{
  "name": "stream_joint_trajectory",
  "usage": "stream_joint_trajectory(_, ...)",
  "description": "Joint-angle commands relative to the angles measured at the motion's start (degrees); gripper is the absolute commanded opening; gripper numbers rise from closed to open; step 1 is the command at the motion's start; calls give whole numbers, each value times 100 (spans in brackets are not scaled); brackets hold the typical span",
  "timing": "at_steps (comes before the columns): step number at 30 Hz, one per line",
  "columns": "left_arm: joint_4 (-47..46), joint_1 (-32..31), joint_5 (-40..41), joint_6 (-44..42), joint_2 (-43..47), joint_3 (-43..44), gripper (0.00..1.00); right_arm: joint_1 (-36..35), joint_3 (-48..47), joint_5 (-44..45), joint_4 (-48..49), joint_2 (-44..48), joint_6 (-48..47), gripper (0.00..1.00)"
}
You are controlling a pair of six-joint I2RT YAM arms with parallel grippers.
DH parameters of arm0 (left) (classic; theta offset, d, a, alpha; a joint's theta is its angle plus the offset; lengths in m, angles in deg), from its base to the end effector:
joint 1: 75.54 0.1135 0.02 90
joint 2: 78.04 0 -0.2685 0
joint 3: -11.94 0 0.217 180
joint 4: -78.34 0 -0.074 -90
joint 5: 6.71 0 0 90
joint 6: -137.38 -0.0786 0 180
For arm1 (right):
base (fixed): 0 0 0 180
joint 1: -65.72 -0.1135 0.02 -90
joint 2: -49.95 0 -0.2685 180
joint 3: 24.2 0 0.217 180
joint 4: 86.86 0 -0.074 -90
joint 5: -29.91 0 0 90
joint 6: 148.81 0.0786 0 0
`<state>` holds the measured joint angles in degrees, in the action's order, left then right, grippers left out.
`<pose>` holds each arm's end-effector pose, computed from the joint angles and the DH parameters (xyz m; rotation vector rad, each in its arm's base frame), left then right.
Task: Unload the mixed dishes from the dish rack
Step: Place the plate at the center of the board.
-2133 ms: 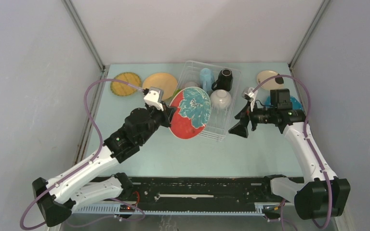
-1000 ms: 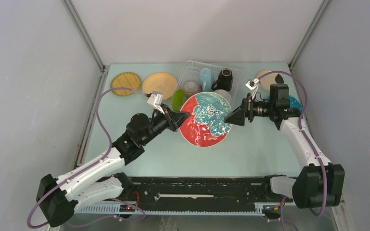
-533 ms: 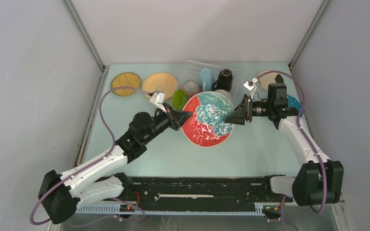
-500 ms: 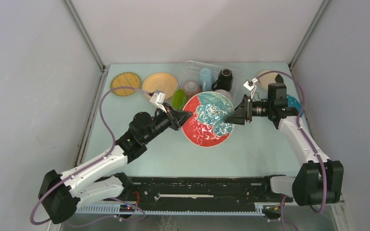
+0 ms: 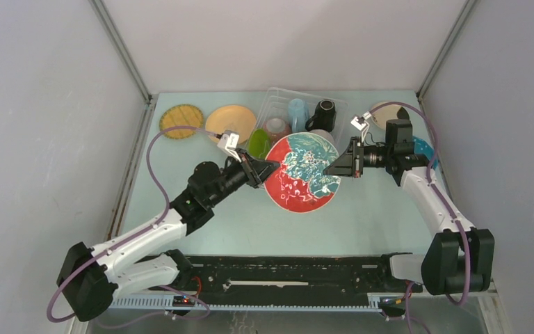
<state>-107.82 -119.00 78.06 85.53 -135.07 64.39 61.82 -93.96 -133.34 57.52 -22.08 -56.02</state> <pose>0.1710 -0.1719 0.3256 0.1556 1.6637 -1.1790 0.2246 0.0908 0.3009 -0.7068 1.8877 1.4599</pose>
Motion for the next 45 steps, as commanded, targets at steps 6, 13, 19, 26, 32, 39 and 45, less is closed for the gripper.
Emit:
stream_joint_trajectory(6, -1306, 89, -309, 471, 52, 113, 28, 219, -8, -887, 226, -52, 287, 0)
stream_joint_trajectory(13, -953, 165, -405, 429, 173, 225, 76, 716, -8, -1229, -111, 136, -405, 0)
stream_joint_trajectory(19, -14, 233, -36, -227, 738, 359, 87, 1175, -8, -1243, -444, 336, -940, 0)
stream_joint_trajectory(26, 1188, 250, 850, -1055, 1409, 340, 97, 1537, -320, -395, -1745, 591, -2388, 0)
stream_joint_trajectory(32, 1695, 306, 1054, -1427, 1798, 210, 100, 2272, -604, -338, -2499, 634, -3075, 0)
stream_joint_trajectory(39, 2165, 349, 1144, -1831, 2104, 183, 100, 3071, -877, 302, -3513, 955, -3982, 0)
stream_joint_trajectory(45, 2183, 348, 1162, -1895, 2237, 106, 100, 3879, -875, 593, -3950, 1404, -4513, 0)
